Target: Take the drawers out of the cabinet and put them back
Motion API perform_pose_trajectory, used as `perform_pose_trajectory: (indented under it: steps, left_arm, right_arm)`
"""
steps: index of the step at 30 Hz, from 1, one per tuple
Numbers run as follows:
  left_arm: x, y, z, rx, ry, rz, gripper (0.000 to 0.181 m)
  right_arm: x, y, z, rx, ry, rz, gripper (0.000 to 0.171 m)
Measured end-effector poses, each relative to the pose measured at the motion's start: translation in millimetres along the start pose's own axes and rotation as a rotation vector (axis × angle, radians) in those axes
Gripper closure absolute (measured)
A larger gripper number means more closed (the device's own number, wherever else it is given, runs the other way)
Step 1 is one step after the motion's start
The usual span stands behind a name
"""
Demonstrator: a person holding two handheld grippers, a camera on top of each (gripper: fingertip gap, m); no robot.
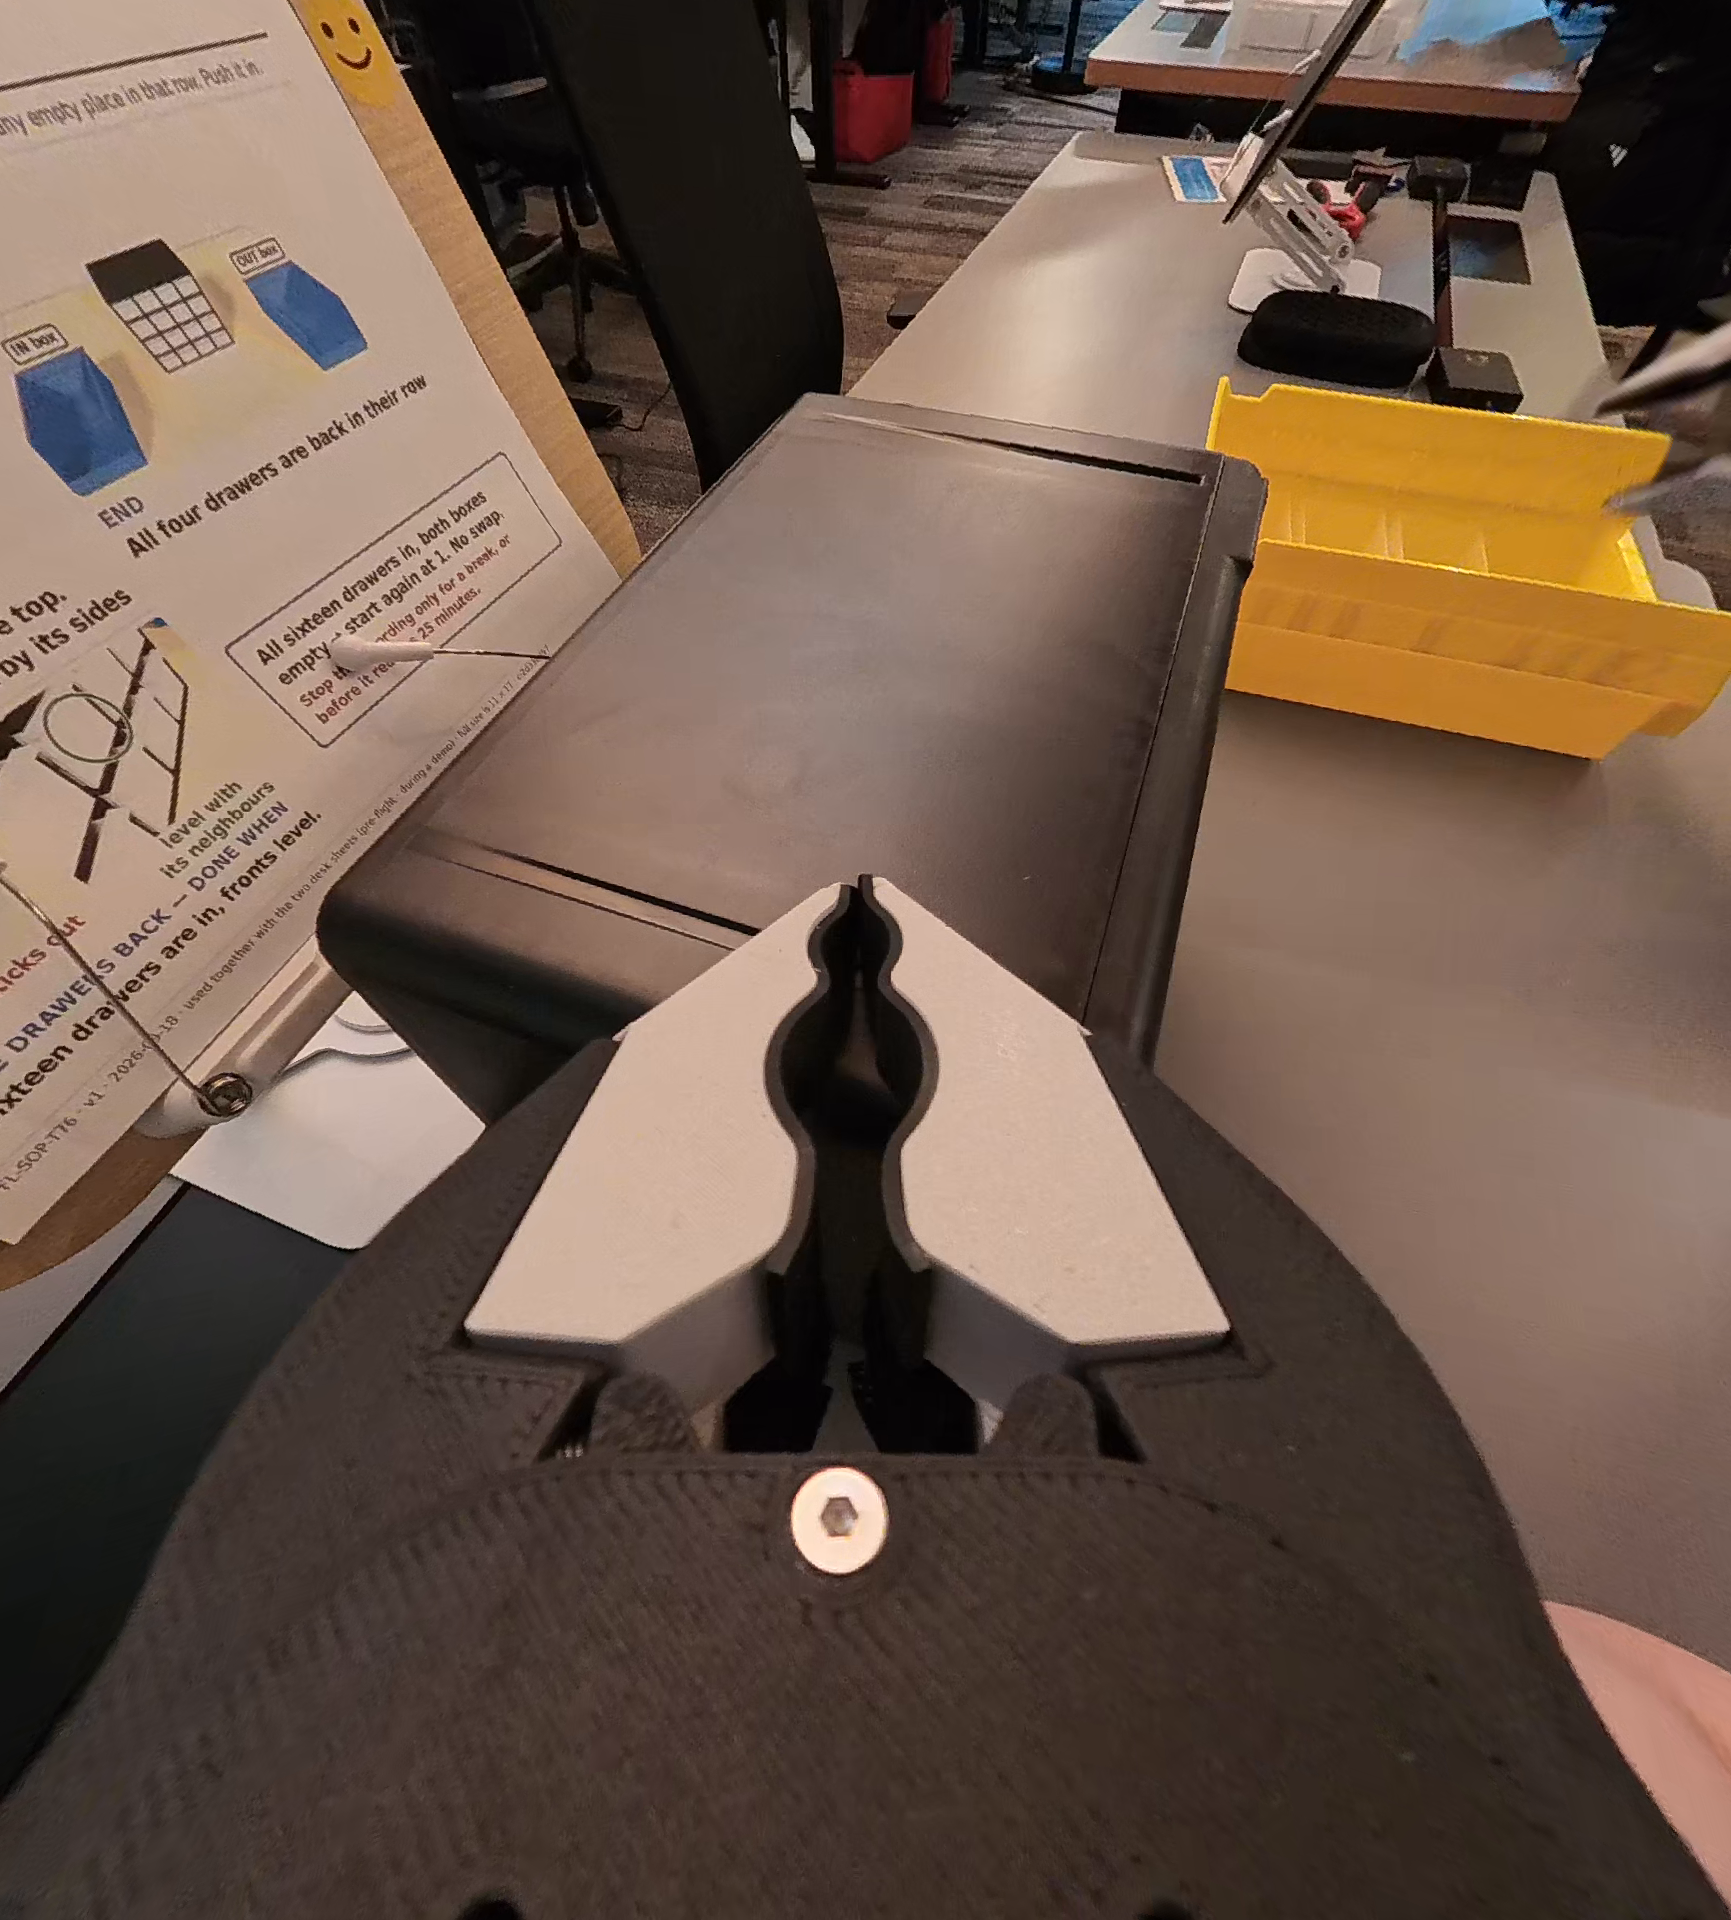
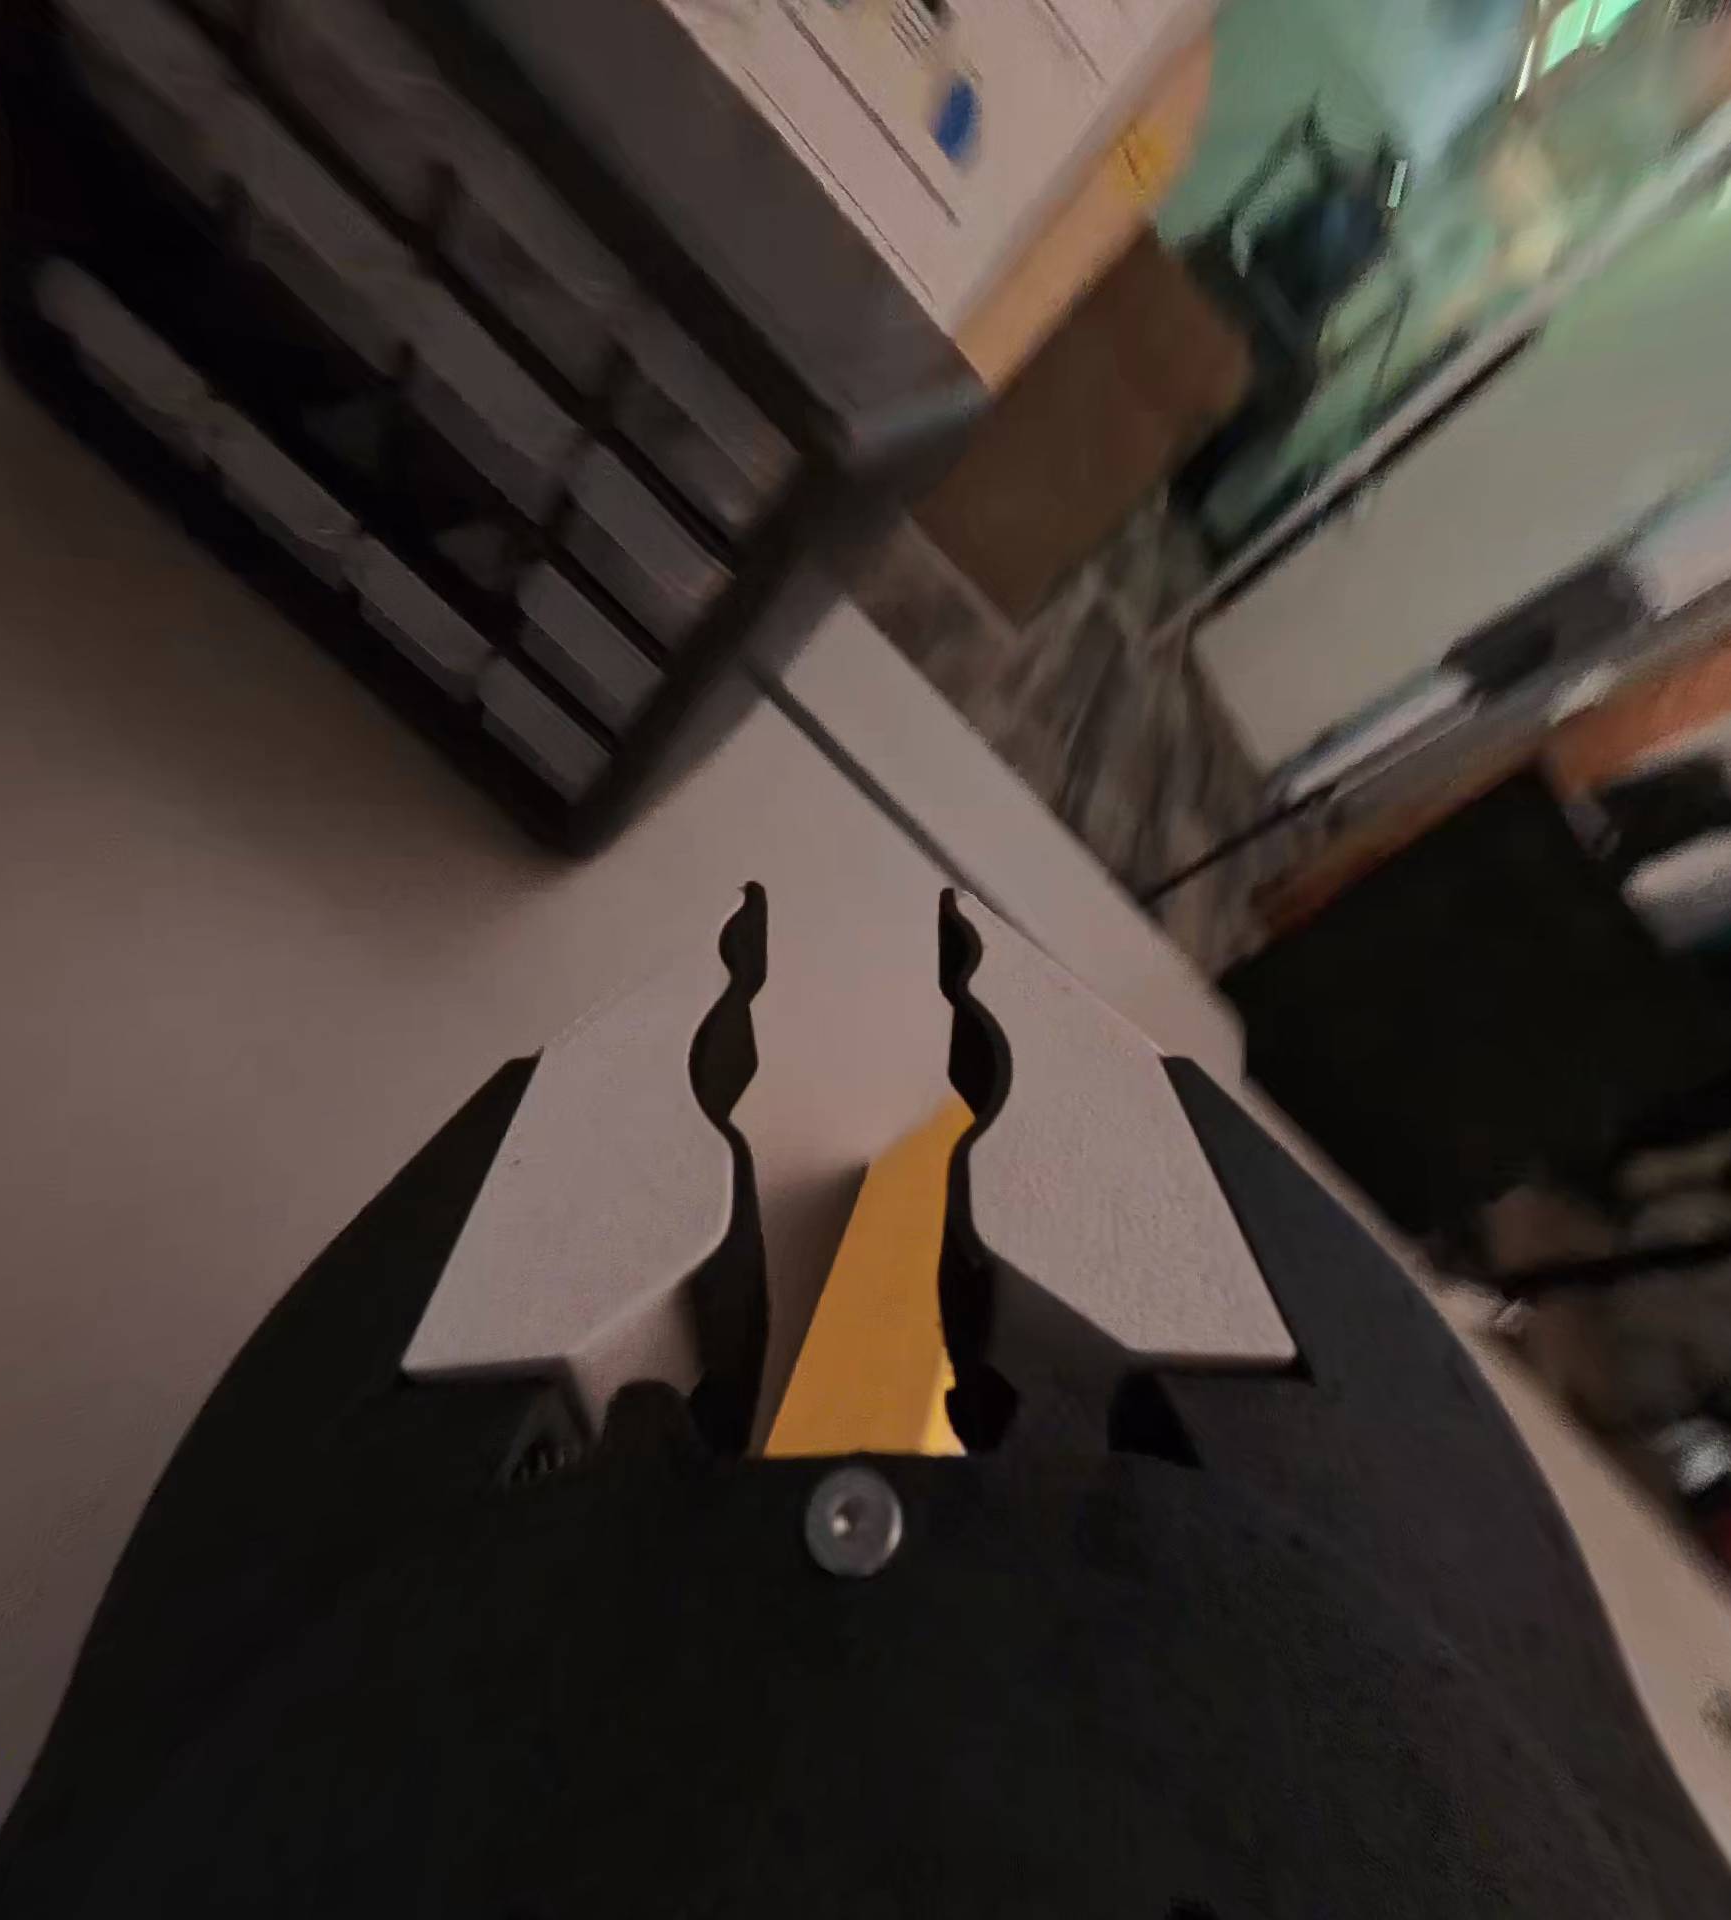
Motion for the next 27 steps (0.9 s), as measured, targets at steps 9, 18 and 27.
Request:
perform_pose_trajectory:
  steps: [9, 18, 27]
  left_arm:
    - [-0.5, 0.2, 0.0, 0.005, 0.007, -0.001, 0.181]
    - [-1.1, 0.7, -0.1, 0.013, 0.015, -0.005, 0.181]
    - [-0.8, 0.6, -0.2, 0.011, 0.011, -0.004, 0.181]
  right_arm:
    - [-119.9, 20.2, 128.2, 0.118, 0.206, -0.743, 0.142]
    - [-106.5, 25.1, 162.6, 0.12, 0.32, -0.815, 0.157]
    - [-113.1, 23.7, 131.0, 0.107, 0.239, -0.805, 0.162]
Point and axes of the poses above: each gripper's, where its closed fingertips meet, z out along the fingers, y out of its underside, x = y × z across the jaws, the point moved 7 cm from there along -z, back along the fingers, and after that the axes turned 10 degrees about z, right-handed, at the moved point
